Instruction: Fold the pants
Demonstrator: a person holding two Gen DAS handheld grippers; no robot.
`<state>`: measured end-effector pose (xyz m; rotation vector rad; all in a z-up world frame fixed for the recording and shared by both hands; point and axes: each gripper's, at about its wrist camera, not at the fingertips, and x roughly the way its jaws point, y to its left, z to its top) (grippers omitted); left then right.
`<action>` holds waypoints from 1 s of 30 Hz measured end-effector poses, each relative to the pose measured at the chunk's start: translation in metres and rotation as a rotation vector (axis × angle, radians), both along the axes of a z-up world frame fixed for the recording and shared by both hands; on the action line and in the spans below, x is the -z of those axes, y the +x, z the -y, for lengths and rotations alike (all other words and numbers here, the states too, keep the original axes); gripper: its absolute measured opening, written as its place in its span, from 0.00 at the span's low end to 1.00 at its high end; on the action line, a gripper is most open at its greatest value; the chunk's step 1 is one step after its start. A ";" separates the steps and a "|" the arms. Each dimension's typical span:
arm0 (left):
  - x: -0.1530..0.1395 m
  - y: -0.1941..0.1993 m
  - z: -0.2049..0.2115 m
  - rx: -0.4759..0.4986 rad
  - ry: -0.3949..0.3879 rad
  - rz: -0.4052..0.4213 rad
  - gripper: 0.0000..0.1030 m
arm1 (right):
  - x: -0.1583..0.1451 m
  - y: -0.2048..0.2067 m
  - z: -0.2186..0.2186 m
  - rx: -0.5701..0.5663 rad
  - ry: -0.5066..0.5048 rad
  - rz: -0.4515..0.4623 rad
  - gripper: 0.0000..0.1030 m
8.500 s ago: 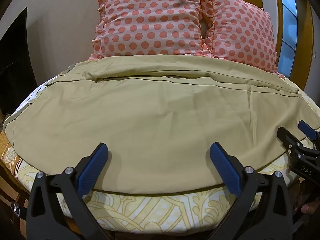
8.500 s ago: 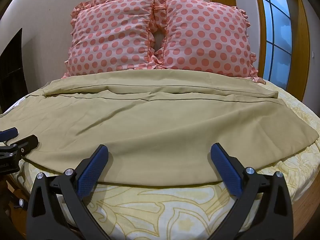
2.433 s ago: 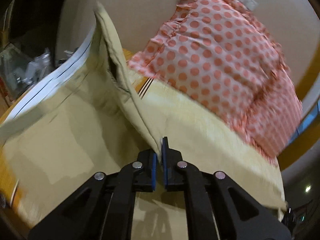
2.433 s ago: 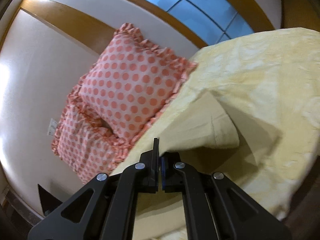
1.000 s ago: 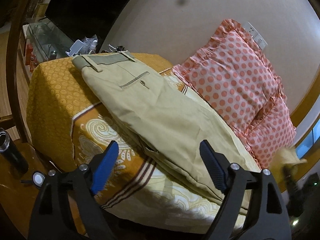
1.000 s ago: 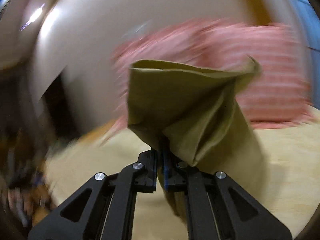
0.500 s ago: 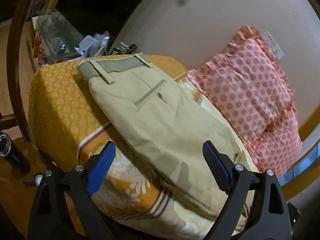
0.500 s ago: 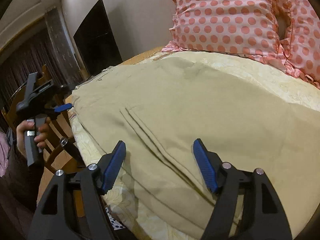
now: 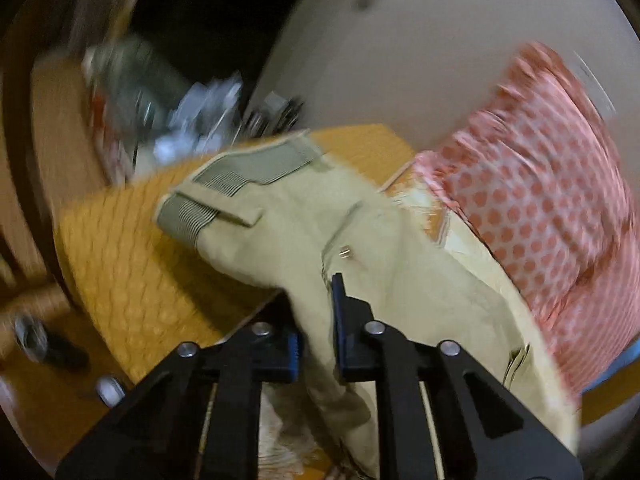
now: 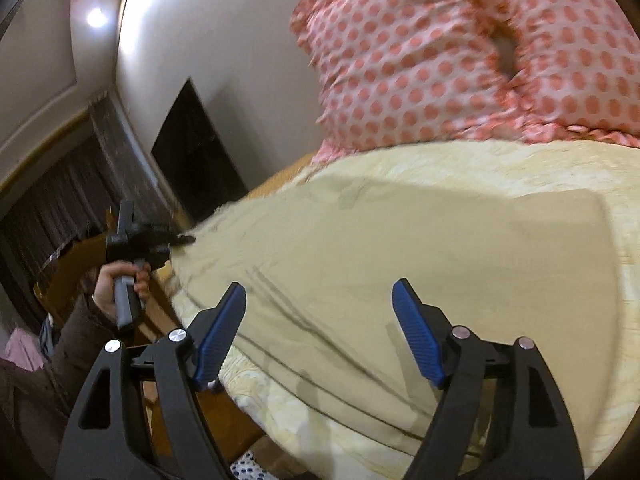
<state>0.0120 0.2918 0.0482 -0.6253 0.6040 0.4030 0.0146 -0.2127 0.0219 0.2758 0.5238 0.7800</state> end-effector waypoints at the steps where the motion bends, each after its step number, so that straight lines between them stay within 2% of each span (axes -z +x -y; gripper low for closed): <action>1: -0.021 0.005 0.020 0.053 0.068 0.034 0.10 | -0.002 0.001 0.009 0.023 0.013 0.003 0.76; 2: -0.033 0.009 0.033 0.088 0.106 0.050 0.10 | -0.002 0.002 0.019 0.046 0.026 0.006 0.76; 5: -0.079 0.023 0.111 0.291 0.276 0.132 0.09 | -0.004 0.002 0.055 0.143 0.078 0.002 0.76; 6: -0.092 0.026 0.153 0.399 0.338 0.168 0.10 | -0.003 0.002 0.070 0.186 0.107 -0.009 0.76; 8: -0.101 0.024 0.211 0.571 0.401 0.225 0.10 | 0.000 0.003 0.092 0.234 0.172 -0.041 0.77; 9: -0.101 0.019 0.253 0.701 0.433 0.255 0.10 | 0.002 0.005 0.100 0.248 0.197 -0.056 0.79; 12: -0.075 0.008 0.331 0.955 0.477 0.248 0.11 | 0.012 0.009 0.134 0.305 0.332 -0.129 0.80; 13: -0.055 0.005 0.359 1.047 0.487 0.210 0.11 | 0.016 0.010 0.140 0.313 0.367 -0.147 0.80; 15: -0.020 0.001 0.390 1.149 0.520 0.132 0.11 | 0.025 0.015 0.154 0.322 0.439 -0.205 0.80; 16: 0.004 -0.001 0.403 1.190 0.550 0.067 0.12 | 0.027 0.019 0.158 0.322 0.457 -0.230 0.80; 18: 0.022 -0.004 0.405 1.222 0.539 0.023 0.15 | 0.031 0.025 0.159 0.311 0.458 -0.268 0.80; 20: 0.018 -0.013 0.392 1.239 0.488 0.042 0.20 | 0.028 0.034 0.153 0.300 0.410 -0.275 0.80; 22: -0.001 -0.020 0.365 1.228 0.397 0.092 0.31 | 0.028 0.042 0.143 0.272 0.370 -0.304 0.79; 23: -0.012 -0.021 0.354 1.198 0.353 0.123 0.44 | 0.029 0.047 0.140 0.260 0.358 -0.325 0.75; 24: -0.022 -0.018 0.335 1.154 0.312 0.150 0.57 | 0.029 0.053 0.137 0.252 0.340 -0.339 0.71; 25: -0.030 -0.010 0.309 1.079 0.274 0.167 0.60 | 0.029 0.060 0.133 0.247 0.302 -0.349 0.69; 26: -0.033 0.000 0.289 1.004 0.257 0.160 0.62 | 0.029 0.065 0.130 0.258 0.260 -0.357 0.62; 28: -0.028 0.031 0.241 0.826 0.221 0.077 0.61 | 0.029 0.075 0.123 0.285 0.175 -0.369 0.54; 30: -0.017 0.056 0.213 0.761 0.154 -0.009 0.60 | 0.030 0.082 0.121 0.318 0.124 -0.380 0.48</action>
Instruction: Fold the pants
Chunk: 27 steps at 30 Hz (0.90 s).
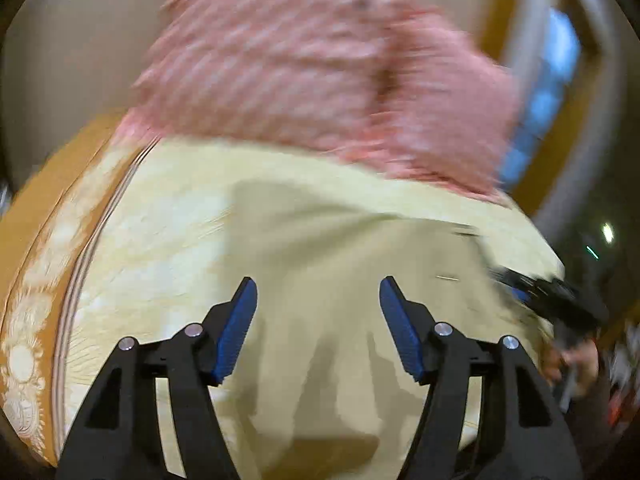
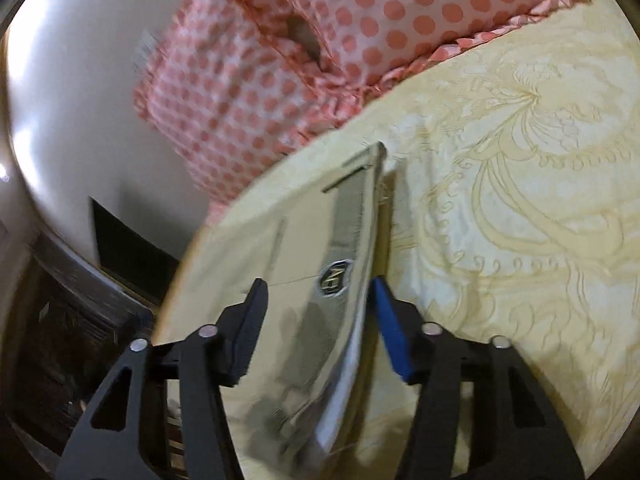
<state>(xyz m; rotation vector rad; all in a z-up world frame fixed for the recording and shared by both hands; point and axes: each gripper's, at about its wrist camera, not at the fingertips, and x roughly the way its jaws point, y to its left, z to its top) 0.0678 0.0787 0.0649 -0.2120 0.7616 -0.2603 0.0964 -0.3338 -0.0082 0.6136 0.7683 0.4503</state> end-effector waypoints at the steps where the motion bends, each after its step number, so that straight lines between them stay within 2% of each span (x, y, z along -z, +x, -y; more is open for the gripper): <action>1: 0.009 0.015 -0.013 -0.019 -0.024 -0.059 0.60 | 0.000 0.005 0.000 0.017 -0.024 -0.010 0.47; 4: 0.025 0.043 -0.026 -0.025 -0.074 -0.143 0.60 | 0.000 0.013 -0.007 -0.003 -0.068 0.000 0.47; 7: 0.034 0.061 -0.022 0.046 -0.142 -0.207 0.60 | -0.001 0.009 -0.016 -0.053 -0.096 0.018 0.47; 8: 0.038 0.063 -0.020 0.067 -0.153 -0.223 0.62 | 0.000 0.010 -0.015 -0.056 -0.090 0.016 0.47; 9: 0.040 0.069 -0.014 0.090 -0.154 -0.234 0.69 | 0.000 0.011 -0.013 -0.061 -0.076 0.011 0.45; 10: 0.039 0.074 -0.008 0.116 -0.141 -0.227 0.71 | 0.001 0.014 -0.012 -0.081 -0.066 -0.001 0.40; 11: 0.040 0.076 -0.003 0.130 -0.133 -0.235 0.71 | 0.004 0.017 -0.012 -0.114 -0.034 -0.018 0.25; 12: 0.039 0.080 0.000 0.136 -0.130 -0.246 0.55 | 0.006 0.019 -0.010 -0.141 0.013 -0.033 0.21; 13: 0.040 0.083 0.002 0.133 -0.119 -0.259 0.45 | 0.007 0.023 -0.005 -0.165 0.070 -0.046 0.17; 14: 0.039 0.086 0.005 0.138 -0.098 -0.267 0.22 | 0.006 0.024 -0.002 -0.173 0.097 -0.049 0.15; 15: 0.037 0.089 0.007 0.151 -0.099 -0.265 0.10 | 0.006 0.027 0.000 -0.182 0.126 -0.050 0.14; 19: 0.015 0.105 0.012 0.176 -0.132 -0.183 0.06 | -0.016 0.051 0.004 -0.181 0.133 0.009 0.14; 21: 0.005 0.120 0.021 0.169 -0.117 -0.132 0.06 | -0.028 0.065 0.007 -0.158 0.117 0.044 0.13; 24: 0.003 0.149 0.038 0.125 -0.045 -0.070 0.08 | -0.038 0.093 0.012 -0.074 0.044 0.088 0.13; 26: 0.010 0.170 0.050 0.054 0.081 -0.084 0.13 | -0.033 0.110 0.012 -0.024 -0.098 0.037 0.18; 27: 0.010 0.171 0.051 0.024 0.121 -0.087 0.19 | -0.031 0.113 0.011 0.003 -0.178 -0.007 0.21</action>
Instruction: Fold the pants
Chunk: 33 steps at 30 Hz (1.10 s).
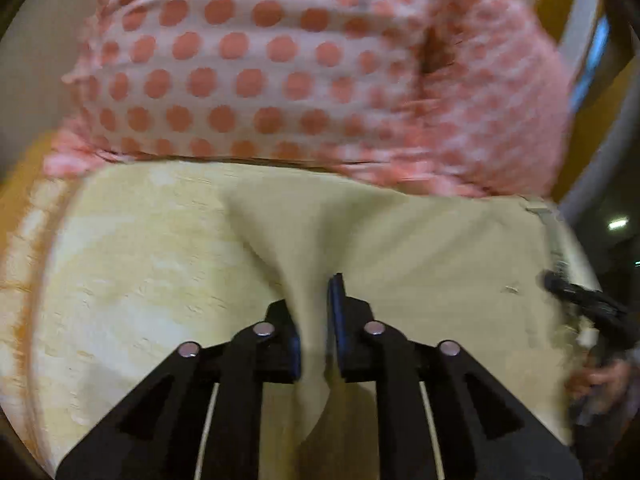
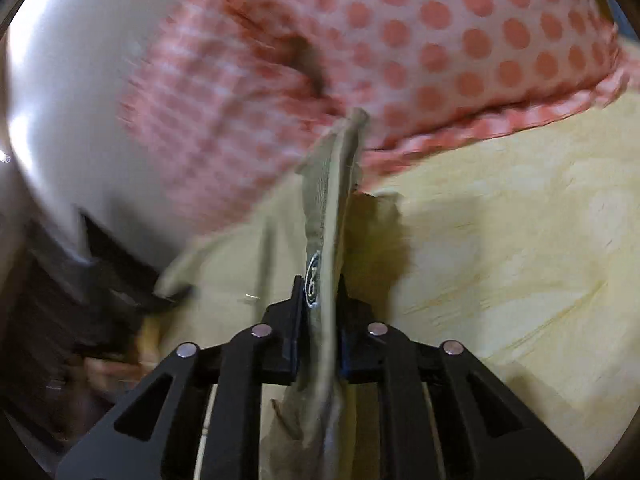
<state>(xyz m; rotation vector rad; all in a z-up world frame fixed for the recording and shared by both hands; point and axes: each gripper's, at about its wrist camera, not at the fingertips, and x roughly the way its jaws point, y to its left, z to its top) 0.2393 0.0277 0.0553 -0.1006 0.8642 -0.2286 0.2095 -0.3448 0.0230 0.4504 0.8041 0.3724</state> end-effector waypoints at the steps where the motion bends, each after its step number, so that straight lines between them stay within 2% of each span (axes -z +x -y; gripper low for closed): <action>1: -0.003 -0.004 -0.003 -0.025 0.017 0.013 0.22 | -0.002 -0.004 0.002 0.051 -0.082 -0.022 0.26; 2: -0.008 -0.011 -0.007 -0.037 0.021 0.043 0.23 | -0.007 -0.012 0.005 0.068 -0.100 0.009 0.26; 4: -0.023 -0.037 -0.016 -0.041 0.009 0.129 0.26 | -0.021 -0.037 0.010 0.054 -0.063 0.119 0.43; 5: -0.028 -0.050 -0.019 -0.015 -0.045 0.143 0.31 | -0.025 -0.045 0.010 0.026 -0.029 0.148 0.53; 6: -0.030 -0.056 -0.019 0.013 -0.087 0.138 0.39 | -0.027 -0.051 0.007 -0.018 0.013 0.161 0.53; 8: -0.024 -0.066 -0.013 0.098 -0.186 0.082 0.46 | -0.021 -0.058 -0.007 -0.133 0.089 0.125 0.55; 9: -0.014 -0.066 -0.006 0.129 -0.202 0.031 0.46 | -0.015 -0.056 -0.015 -0.165 0.096 0.089 0.58; 10: -0.003 -0.061 0.001 0.143 -0.199 -0.028 0.46 | -0.002 -0.049 -0.026 -0.173 0.061 0.019 0.60; 11: 0.011 -0.054 0.007 0.136 -0.177 -0.088 0.46 | 0.008 -0.043 -0.030 -0.158 0.026 -0.029 0.60; 12: 0.024 -0.046 0.010 0.118 -0.160 -0.135 0.38 | 0.010 -0.041 -0.030 -0.147 0.037 -0.007 0.60; 13: 0.026 -0.046 0.008 0.087 -0.156 -0.097 0.36 | 0.008 -0.039 -0.029 -0.130 0.034 -0.023 0.59; 15: 0.021 -0.054 0.006 0.046 -0.116 -0.101 0.38 | -0.001 -0.051 -0.027 -0.061 0.016 -0.027 0.61; 16: 0.014 -0.069 0.004 0.029 -0.105 -0.075 0.43 | -0.009 -0.068 -0.030 -0.030 -0.030 0.017 0.67; 17: 0.008 -0.087 0.004 0.025 -0.091 -0.032 0.57 | -0.017 -0.090 -0.036 -0.013 -0.081 0.078 0.86; 18: 0.001 -0.108 0.003 0.019 -0.064 0.017 0.73 | -0.020 -0.101 -0.039 -0.002 -0.106 0.111 0.99; 19: -0.004 -0.133 0.004 0.003 -0.018 0.068 0.79 | -0.022 -0.128 -0.049 0.018 -0.156 0.177 0.99; 21: -0.003 -0.180 0.007 -0.039 0.076 0.136 0.97 | -0.014 -0.156 -0.068 0.020 -0.236 0.224 0.99; 23: 0.003 -0.209 0.010 -0.053 0.117 0.172 0.98 | -0.006 -0.169 -0.079 0.038 -0.283 0.234 0.99; 25: 0.016 -0.232 0.016 -0.052 0.163 0.173 0.98 | 0.006 -0.175 -0.092 0.042 -0.315 0.224 0.99; 30: 0.040 -0.249 0.022 -0.102 0.272 0.167 0.98 | 0.026 -0.188 -0.108 0.062 -0.389 0.206 0.99; 32: 0.044 -0.250 0.020 -0.105 0.253 0.152 0.98 | 0.032 -0.190 -0.109 0.074 -0.400 0.206 0.99; 33: 0.046 -0.251 0.015 -0.113 0.217 0.147 0.98 | 0.034 -0.191 -0.111 0.087 -0.420 0.210 0.99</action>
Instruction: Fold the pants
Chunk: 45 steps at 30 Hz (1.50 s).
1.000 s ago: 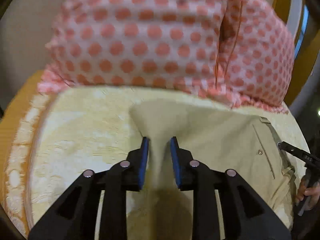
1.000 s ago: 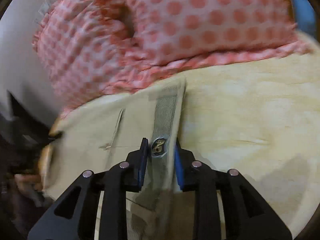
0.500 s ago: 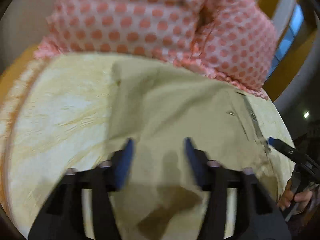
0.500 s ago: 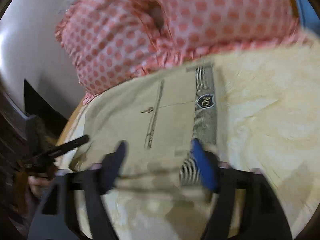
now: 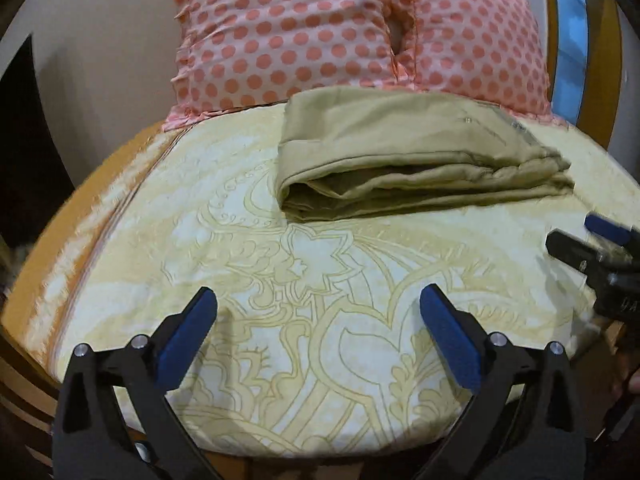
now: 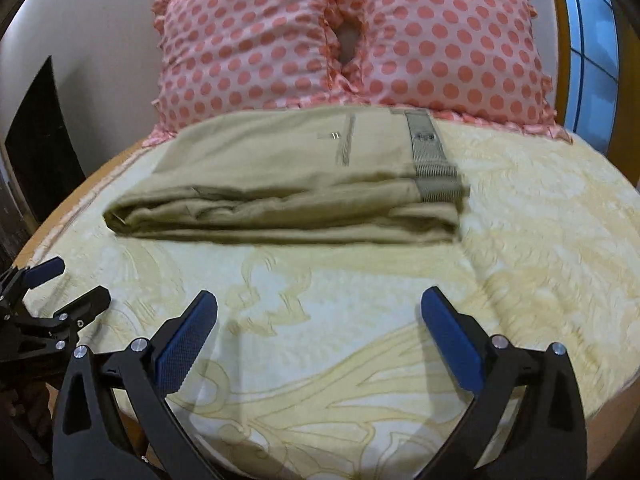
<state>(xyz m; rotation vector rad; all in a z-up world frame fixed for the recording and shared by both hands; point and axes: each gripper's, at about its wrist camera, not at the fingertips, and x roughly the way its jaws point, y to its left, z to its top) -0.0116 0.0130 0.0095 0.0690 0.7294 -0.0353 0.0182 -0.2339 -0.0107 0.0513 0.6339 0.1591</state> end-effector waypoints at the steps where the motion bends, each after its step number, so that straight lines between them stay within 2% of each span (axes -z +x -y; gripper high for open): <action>1: 0.001 0.001 -0.002 -0.003 -0.029 -0.004 0.98 | 0.002 -0.002 -0.003 0.009 -0.028 0.008 0.99; 3: 0.002 0.001 -0.002 -0.001 -0.023 0.005 0.98 | 0.005 -0.005 -0.007 0.029 -0.062 0.022 0.99; 12: 0.003 -0.003 -0.001 -0.002 -0.027 0.039 0.98 | 0.006 -0.006 -0.007 0.049 -0.059 0.034 0.99; 45: 0.003 -0.002 -0.002 0.001 -0.027 0.040 0.98 | 0.006 -0.006 -0.006 0.048 -0.060 0.035 0.99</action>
